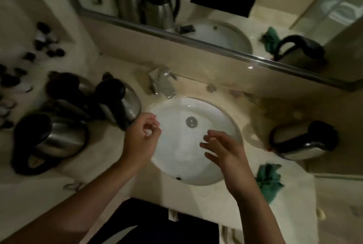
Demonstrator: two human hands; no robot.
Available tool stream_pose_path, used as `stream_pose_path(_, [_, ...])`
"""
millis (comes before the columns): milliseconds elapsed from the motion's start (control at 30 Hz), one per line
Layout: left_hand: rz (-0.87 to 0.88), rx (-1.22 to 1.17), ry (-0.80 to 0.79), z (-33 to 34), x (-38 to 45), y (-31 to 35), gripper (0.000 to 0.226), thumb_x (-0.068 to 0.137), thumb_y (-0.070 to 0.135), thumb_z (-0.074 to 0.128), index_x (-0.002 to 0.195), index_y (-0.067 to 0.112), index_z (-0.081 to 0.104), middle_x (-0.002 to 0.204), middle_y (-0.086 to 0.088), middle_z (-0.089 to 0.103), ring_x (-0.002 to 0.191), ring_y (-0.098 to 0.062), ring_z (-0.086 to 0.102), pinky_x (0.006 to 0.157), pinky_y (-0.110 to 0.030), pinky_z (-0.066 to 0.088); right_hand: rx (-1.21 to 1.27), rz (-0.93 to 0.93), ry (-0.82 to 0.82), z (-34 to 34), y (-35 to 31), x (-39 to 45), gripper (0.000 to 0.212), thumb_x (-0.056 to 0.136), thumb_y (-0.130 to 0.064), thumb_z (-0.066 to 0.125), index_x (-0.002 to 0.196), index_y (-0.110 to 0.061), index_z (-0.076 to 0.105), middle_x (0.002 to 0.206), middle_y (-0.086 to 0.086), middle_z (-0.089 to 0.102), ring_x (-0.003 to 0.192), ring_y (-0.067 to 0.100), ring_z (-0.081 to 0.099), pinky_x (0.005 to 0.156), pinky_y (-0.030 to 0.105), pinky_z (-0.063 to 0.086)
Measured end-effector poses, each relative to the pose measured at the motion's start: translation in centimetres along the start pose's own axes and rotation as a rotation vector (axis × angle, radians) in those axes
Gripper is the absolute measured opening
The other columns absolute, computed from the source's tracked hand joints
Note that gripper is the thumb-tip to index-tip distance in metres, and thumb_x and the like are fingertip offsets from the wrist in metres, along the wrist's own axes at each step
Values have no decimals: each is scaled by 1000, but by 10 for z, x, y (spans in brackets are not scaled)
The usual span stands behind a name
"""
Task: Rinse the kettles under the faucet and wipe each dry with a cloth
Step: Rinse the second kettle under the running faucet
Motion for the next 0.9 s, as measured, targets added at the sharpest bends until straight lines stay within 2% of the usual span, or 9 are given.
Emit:
stream_pose_path(133, [-45, 65, 470, -107, 18, -7, 21, 91, 20, 65, 104, 17, 49, 87, 3, 53, 77, -21, 56, 70, -34, 44, 64, 8, -82, 50, -19, 2, 19, 101, -16, 61, 113, -16, 76, 110, 7, 77, 101, 24, 76, 91, 42, 58])
stream_pose_path(200, [-192, 49, 531, -125, 31, -38, 23, 94, 29, 61, 104, 13, 49, 95, -3, 57, 87, -27, 57, 75, -35, 42, 31, -1, -121, 69, -28, 5, 19, 102, -17, 60, 112, -16, 77, 111, 8, 77, 102, 25, 76, 92, 44, 57])
stream_pose_path(300, [-454, -51, 291, -96, 57, -88, 43, 101, 39, 44, 115, 4, 63, 117, -16, 65, 112, -33, 60, 93, -41, 46, 9, 11, -165, 93, -36, 10, 18, 101, -18, 61, 109, -14, 77, 109, 8, 77, 102, 28, 76, 93, 47, 57])
stream_pose_path(367, [-563, -297, 170, -65, 54, -102, 51, 105, 45, 37, 122, 6, 65, 121, -10, 66, 114, -25, 58, 92, -36, 45, -3, 19, -173, 104, -35, 11, 18, 102, -18, 59, 109, -13, 75, 108, 8, 77, 101, 29, 75, 93, 47, 57])
stream_pose_path(467, [-433, -424, 84, -49, 50, -88, 58, 108, 40, 32, 103, -4, 70, 103, -13, 73, 95, -24, 61, 81, -31, 44, -25, 49, -167, 117, -26, 12, 19, 102, -15, 57, 110, -11, 74, 105, 8, 78, 98, 29, 76, 90, 46, 57])
stream_pose_path(600, [-310, -397, 24, -53, 46, -73, 43, 110, 32, 32, 86, 5, 56, 80, -18, 56, 73, -20, 53, 76, -29, 44, -45, 82, -160, 130, -11, 11, 20, 102, -8, 54, 106, -11, 74, 101, 9, 79, 94, 31, 76, 80, 40, 54])
stream_pose_path(700, [-274, -322, -51, -55, 42, -70, 39, 109, 29, 33, 88, 4, 55, 78, -16, 53, 72, -22, 51, 68, -18, 45, -74, 85, -158, 135, -6, 8, 21, 101, -7, 54, 104, -12, 74, 99, 8, 79, 91, 29, 76, 81, 41, 52])
stream_pose_path(800, [-245, -266, -135, -56, 38, -66, 37, 108, 25, 36, 86, 4, 56, 76, -16, 53, 67, -12, 53, 60, -8, 42, -96, 88, -133, 134, -2, 7, 22, 102, -7, 53, 103, -12, 75, 98, 8, 79, 90, 29, 76, 81, 42, 53])
stream_pose_path(900, [-245, -256, -174, -57, 32, -67, 36, 108, 25, 39, 83, 6, 57, 72, -15, 54, 68, -18, 52, 61, -18, 43, -121, 98, -122, 133, 1, 4, 22, 101, -8, 54, 102, -13, 75, 97, 6, 79, 91, 31, 76, 82, 43, 54])
Point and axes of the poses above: each hand's wrist, its own x-axis towards the middle knuckle, its own z-axis out of the palm, y = z × x, the point moved 10 cm from there along x, towards the middle knuckle
